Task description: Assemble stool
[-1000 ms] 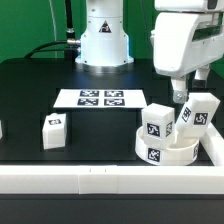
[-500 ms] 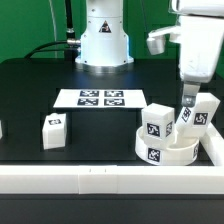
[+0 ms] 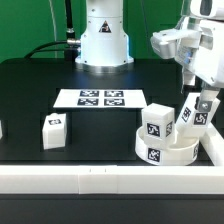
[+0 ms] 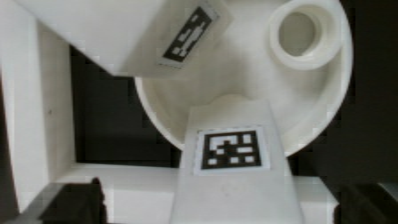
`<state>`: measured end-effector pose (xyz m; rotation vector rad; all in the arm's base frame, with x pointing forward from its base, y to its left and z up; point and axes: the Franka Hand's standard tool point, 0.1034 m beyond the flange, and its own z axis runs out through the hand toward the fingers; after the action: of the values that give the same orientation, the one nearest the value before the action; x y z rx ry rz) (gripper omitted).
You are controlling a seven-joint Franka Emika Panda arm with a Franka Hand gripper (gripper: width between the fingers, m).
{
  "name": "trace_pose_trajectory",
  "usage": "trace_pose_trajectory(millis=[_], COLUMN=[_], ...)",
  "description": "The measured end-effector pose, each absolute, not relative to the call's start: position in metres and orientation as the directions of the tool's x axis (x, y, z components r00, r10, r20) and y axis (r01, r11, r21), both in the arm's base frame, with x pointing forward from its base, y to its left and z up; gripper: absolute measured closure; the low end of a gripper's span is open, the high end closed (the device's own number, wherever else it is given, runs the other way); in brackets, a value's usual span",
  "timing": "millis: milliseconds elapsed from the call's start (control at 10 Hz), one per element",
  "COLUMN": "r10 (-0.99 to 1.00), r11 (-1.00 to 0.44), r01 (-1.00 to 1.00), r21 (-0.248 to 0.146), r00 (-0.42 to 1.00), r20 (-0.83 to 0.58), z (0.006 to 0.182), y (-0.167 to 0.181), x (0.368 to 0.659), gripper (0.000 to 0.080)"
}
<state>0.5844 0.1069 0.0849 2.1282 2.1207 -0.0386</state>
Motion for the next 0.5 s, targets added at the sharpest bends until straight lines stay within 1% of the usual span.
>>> trace_pose_trajectory(millis=[100, 300, 400, 500], r10=[0.993, 0.993, 0.993, 0.993], r11=[-0.01, -0.015, -0.017, -0.018], r01=[0.997, 0.997, 0.997, 0.997], r21=[0.076, 0.07, 0.07, 0.07], r00=[0.019, 0.023, 0.025, 0.026], r20=[-0.114, -0.114, -0.114, -0.114], z=[0.0822, 0.0777, 0.0777, 0.0776], y=[0.1084, 0.1098, 0.1089, 0.1085], x=[0.5831, 0.581, 0.5811, 0.5812], gripper=[0.015, 0.0409, 0.0409, 0.0461])
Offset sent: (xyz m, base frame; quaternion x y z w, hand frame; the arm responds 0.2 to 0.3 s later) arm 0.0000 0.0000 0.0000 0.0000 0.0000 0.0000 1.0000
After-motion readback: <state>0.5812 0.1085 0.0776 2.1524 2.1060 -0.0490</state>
